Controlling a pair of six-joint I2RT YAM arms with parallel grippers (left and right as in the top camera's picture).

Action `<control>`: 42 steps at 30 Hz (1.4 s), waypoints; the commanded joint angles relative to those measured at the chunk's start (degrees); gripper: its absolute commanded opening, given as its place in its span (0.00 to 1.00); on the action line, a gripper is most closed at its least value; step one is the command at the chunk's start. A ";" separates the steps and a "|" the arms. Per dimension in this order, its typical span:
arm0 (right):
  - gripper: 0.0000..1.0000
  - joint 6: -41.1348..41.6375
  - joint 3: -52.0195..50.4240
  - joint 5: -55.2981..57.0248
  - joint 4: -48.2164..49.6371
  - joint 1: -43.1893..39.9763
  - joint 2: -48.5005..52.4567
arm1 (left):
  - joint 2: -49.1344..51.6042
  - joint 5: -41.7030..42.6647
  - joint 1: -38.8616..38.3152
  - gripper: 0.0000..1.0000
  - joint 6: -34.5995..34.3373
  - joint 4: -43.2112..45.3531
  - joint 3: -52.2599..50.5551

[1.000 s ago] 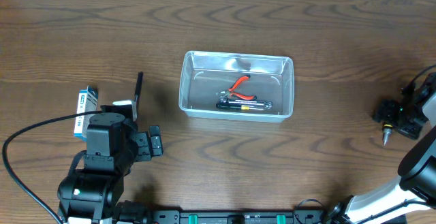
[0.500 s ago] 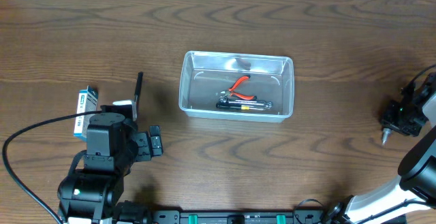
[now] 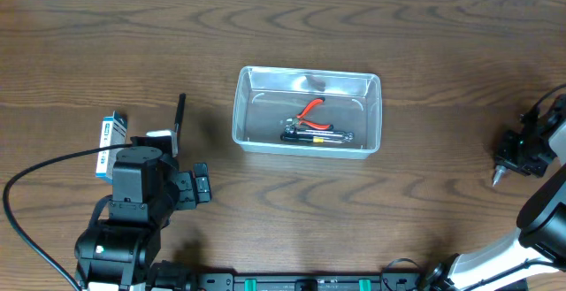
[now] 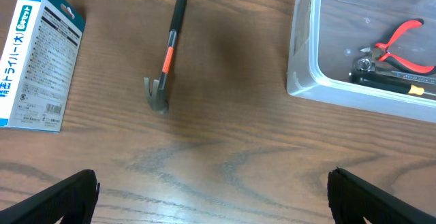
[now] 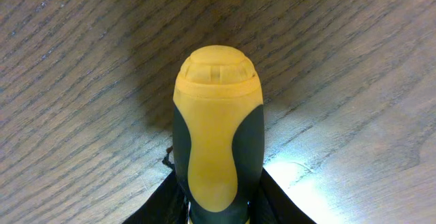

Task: Pack container
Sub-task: 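Grasp the yellow screwdriver handle with the right gripper and lift, then carry the yellow screwdriver into the container and release it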

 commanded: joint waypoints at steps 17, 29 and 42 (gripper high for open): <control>0.01 -11.21 19.32 -10.91 -14.01 20.72 -2.10 | -0.04 -0.46 0.02 0.98 0.09 -0.15 1.05; 0.01 -39.47 32.02 -7.23 -18.78 51.60 -2.23 | -0.04 -0.46 0.02 0.98 0.09 -0.17 1.05; 0.01 -46.64 31.98 -9.27 -17.40 61.26 9.79 | -0.04 -0.46 0.02 0.98 0.09 -0.13 1.05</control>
